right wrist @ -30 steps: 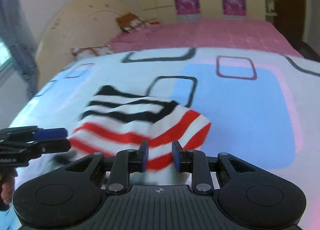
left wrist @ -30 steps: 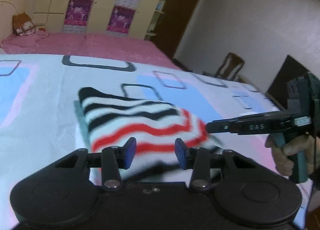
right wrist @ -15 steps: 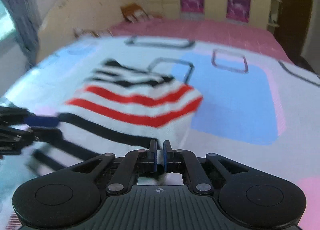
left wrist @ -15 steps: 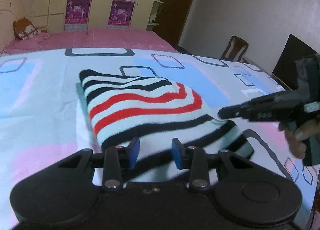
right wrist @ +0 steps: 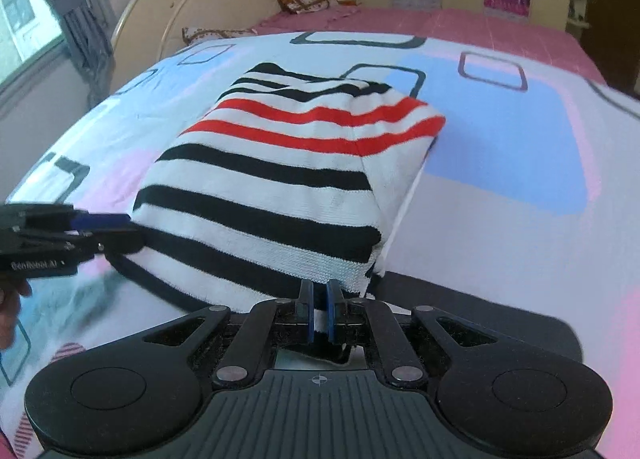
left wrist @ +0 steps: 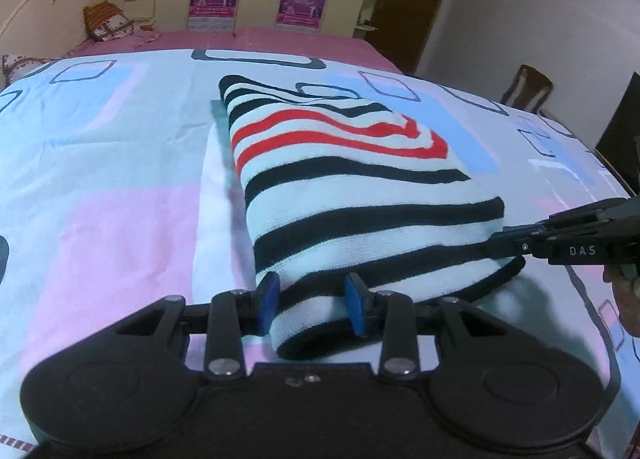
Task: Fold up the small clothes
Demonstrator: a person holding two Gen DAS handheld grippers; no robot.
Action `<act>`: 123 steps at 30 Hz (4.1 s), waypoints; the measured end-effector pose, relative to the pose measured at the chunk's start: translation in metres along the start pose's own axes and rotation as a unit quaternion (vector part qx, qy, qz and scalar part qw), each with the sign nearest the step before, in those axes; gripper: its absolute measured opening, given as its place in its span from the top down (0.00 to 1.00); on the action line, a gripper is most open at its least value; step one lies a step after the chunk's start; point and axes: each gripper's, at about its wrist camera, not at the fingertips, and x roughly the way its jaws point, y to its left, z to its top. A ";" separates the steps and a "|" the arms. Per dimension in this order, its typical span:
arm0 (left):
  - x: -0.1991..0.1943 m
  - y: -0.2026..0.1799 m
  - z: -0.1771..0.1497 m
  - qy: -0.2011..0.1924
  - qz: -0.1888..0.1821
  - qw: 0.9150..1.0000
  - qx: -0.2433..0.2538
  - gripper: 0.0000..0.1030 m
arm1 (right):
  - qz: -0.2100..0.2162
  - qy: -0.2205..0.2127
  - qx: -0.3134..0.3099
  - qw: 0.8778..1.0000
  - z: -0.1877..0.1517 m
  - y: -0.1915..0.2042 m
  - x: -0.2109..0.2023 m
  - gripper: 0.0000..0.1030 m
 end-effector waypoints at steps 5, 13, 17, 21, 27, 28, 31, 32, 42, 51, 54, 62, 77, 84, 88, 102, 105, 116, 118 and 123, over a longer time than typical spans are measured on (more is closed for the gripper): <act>0.000 -0.007 -0.004 -0.006 0.020 1.000 0.001 0.65 | 0.002 -0.002 -0.010 1.000 0.000 0.000 0.004 0.95; -0.001 -0.017 -0.008 -0.013 0.050 0.999 0.004 0.65 | -0.004 -0.010 -0.018 1.000 -0.005 0.002 0.003 0.95; -0.018 -0.027 -0.005 -0.021 0.063 0.998 -0.003 0.54 | -0.012 -0.004 -0.015 1.000 -0.003 0.005 -0.005 0.95; -0.050 -0.050 -0.020 -0.057 0.082 0.995 -0.005 0.00 | -0.018 -0.033 0.013 0.999 -0.010 0.005 -0.038 0.45; -0.079 -0.084 -0.041 -0.044 0.087 0.995 -0.007 0.00 | -0.063 -0.061 0.033 0.996 -0.045 0.007 -0.078 0.00; -0.085 -0.090 -0.044 -0.047 0.090 0.995 -0.004 0.00 | -0.069 -0.067 0.032 0.995 -0.051 0.010 -0.087 0.00; -0.105 -0.109 -0.050 -0.056 0.100 0.993 0.008 0.00 | -0.076 -0.078 0.039 0.993 -0.066 0.019 -0.112 0.00; -0.110 -0.113 -0.050 -0.060 0.099 0.993 0.006 0.00 | -0.078 -0.084 0.041 0.993 -0.070 0.023 -0.121 0.00; -0.177 -0.157 -0.070 -0.096 0.084 0.992 0.009 0.00 | -0.110 -0.127 0.054 0.984 -0.114 0.058 -0.210 0.00; -0.220 -0.178 -0.099 -0.111 0.086 0.990 0.011 0.00 | -0.111 -0.145 0.056 0.982 -0.156 0.084 -0.263 0.00; -0.229 -0.181 -0.104 -0.115 0.087 0.989 0.014 0.00 | -0.113 -0.146 0.055 0.981 -0.165 0.092 -0.272 0.00; -0.244 -0.184 -0.109 -0.133 0.088 0.987 0.014 0.00 | -0.114 -0.154 0.044 0.981 -0.168 0.106 -0.279 0.00; -0.245 -0.187 -0.110 -0.139 0.086 0.986 0.019 0.00 | -0.113 -0.158 0.044 0.980 -0.167 0.103 -0.283 0.00; -0.245 -0.187 -0.110 -0.138 0.087 0.987 0.020 0.00 | -0.112 -0.157 0.047 0.980 -0.166 0.102 -0.282 0.00; -0.244 -0.187 -0.109 -0.136 0.086 0.987 0.019 0.00 | -0.112 -0.156 0.048 0.980 -0.166 0.101 -0.281 0.00; -0.244 -0.185 -0.109 -0.137 0.087 0.987 0.017 0.00 | -0.108 -0.156 0.045 0.981 -0.167 0.101 -0.279 0.00; -0.244 -0.185 -0.109 -0.138 0.087 0.986 0.018 0.00 | -0.108 -0.156 0.045 0.981 -0.167 0.100 -0.279 0.00; -0.244 -0.187 -0.109 -0.137 0.086 0.987 0.020 0.00 | -0.108 -0.156 0.046 0.981 -0.167 0.100 -0.278 0.00; -0.245 -0.187 -0.109 -0.138 0.086 0.987 0.020 0.00 | -0.108 -0.157 0.045 0.981 -0.167 0.099 -0.278 0.00; -0.244 -0.187 -0.107 -0.139 0.085 0.986 0.022 0.00 | -0.109 -0.158 0.045 0.980 -0.166 0.101 -0.278 0.00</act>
